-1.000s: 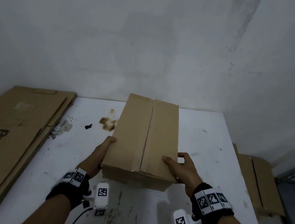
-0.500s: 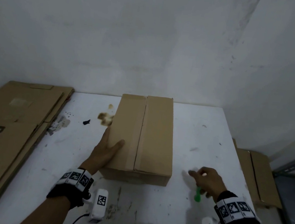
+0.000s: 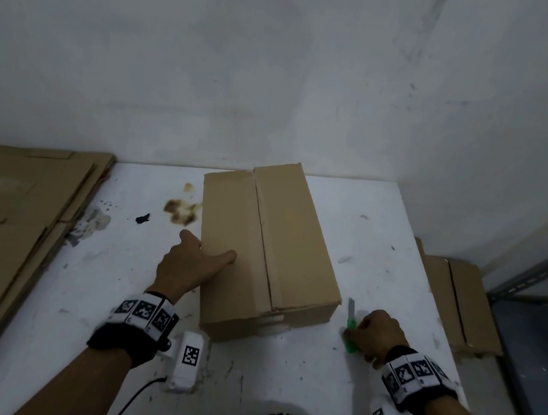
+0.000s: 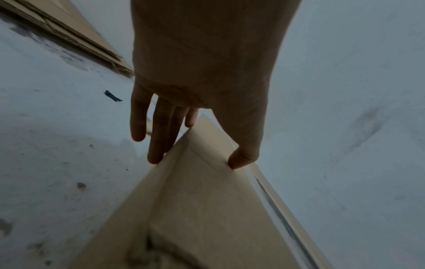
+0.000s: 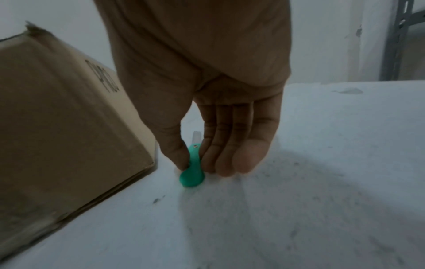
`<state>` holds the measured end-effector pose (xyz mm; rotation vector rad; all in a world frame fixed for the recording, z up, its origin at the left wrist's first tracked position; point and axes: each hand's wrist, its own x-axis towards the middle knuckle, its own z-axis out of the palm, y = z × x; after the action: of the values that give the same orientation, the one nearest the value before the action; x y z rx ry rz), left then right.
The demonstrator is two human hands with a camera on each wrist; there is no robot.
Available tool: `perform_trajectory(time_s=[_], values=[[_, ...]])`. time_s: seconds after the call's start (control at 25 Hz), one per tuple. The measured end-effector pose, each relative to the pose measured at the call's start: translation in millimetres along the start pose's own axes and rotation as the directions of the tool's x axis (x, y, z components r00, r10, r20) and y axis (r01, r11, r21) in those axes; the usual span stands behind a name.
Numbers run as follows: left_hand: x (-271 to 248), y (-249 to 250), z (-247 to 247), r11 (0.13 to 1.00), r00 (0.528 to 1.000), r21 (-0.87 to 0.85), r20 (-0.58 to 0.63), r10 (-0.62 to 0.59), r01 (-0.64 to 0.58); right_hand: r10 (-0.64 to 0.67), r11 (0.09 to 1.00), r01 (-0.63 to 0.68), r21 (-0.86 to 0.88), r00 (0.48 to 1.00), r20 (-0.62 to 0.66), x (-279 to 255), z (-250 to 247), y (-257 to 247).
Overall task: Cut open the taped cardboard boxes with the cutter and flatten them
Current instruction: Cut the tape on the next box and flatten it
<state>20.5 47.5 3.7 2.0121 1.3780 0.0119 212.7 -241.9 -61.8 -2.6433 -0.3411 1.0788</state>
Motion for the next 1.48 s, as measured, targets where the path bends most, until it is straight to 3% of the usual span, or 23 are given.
perform_trajectory(time_s=[0.12,0.2,0.28,0.36,0.48,0.68,0.88,1.08,1.48], values=[[4.8,-1.6,2.3,0.999,0.999,-0.007,-0.022,0.047,-0.047,0.002,0.991,-0.003,0.137,1.0,0.005,0.9,1.8,0.6],[13.0,0.6,2.6,0.984,0.983,-0.021,-0.049,0.178,-0.18,-0.015,0.962,0.007,0.272,0.999,0.029,1.5,-1.2,0.5],[21.3,8.9,1.6,0.949,0.952,0.08,0.028,0.304,-0.305,-0.037,0.927,0.027,0.375,0.999,0.018,-0.8,-7.2,-3.1],[32.3,18.1,2.4,0.913,0.934,0.198,0.124,0.336,-0.355,-0.061,0.868,0.06,0.494,0.998,-0.015,-5.3,-15.8,-14.1],[48.3,28.2,3.9,0.911,0.932,0.207,0.141,0.333,-0.357,-0.124,0.774,0.158,0.613,0.987,-0.099,-15.0,-34.0,-41.4],[70.7,44.3,2.8,0.919,0.938,0.198,0.135,0.319,-0.341,-0.272,0.746,0.42,0.517,0.901,-0.338,-29.0,-59.6,-96.6],[94.3,64.0,-5.6,0.91,0.944,0.26,0.156,0.29,-0.322,-0.47,0.727,0.586,0.359,0.805,-0.362,-17.9,-60.0,-169.4],[112.1,66.7,-3.0,0.853,0.933,0.387,0.232,0.277,-0.349,-0.544,0.757,0.624,0.195,0.767,-0.339,14.4,-56.7,-232.7],[123.4,57.6,-0.4,0.877,0.911,0.315,0.32,0.26,-0.361,-0.601,0.794,0.603,-0.08,0.756,-0.261,58.2,-43.8,-302.5]])
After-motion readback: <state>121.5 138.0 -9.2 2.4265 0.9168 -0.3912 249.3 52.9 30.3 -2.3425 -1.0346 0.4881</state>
